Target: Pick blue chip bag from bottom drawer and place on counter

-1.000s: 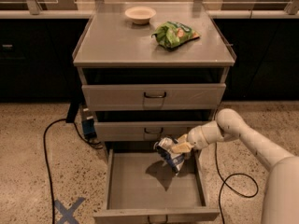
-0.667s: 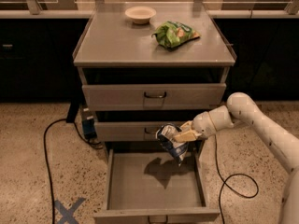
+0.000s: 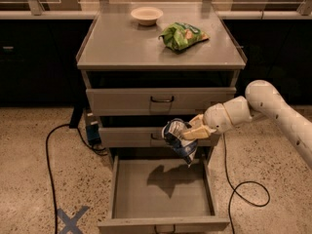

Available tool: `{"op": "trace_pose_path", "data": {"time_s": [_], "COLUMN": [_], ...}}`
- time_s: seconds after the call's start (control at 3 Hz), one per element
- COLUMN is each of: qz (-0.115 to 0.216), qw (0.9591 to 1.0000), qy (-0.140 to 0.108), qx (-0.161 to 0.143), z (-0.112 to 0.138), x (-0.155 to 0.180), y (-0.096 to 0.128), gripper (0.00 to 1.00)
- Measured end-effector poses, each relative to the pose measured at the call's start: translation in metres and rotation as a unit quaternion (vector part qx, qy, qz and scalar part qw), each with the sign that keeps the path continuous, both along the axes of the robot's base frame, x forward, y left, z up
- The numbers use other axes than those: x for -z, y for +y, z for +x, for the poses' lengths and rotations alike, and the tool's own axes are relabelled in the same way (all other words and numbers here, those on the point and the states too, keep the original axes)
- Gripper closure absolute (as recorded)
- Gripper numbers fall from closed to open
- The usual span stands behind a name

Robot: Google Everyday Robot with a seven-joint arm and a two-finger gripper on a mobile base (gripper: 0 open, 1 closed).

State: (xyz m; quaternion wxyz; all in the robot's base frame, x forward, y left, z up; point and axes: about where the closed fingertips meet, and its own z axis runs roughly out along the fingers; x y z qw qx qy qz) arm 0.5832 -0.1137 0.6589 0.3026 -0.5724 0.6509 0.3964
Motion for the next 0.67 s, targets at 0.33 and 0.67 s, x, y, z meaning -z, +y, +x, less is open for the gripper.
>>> {"op": "trace_pose_path", "data": {"time_s": [0.33,0.67], "qz": [0.010,0.030], "qw": [0.9993,0.9952], "qy": [-0.036,-0.092], "qx": [0.000,-0.015], "z": [0.014,0.040], "x": [-0.031,-0.100], "y": [-0.002,0.001], "gripper": [1.00,1.00]}}
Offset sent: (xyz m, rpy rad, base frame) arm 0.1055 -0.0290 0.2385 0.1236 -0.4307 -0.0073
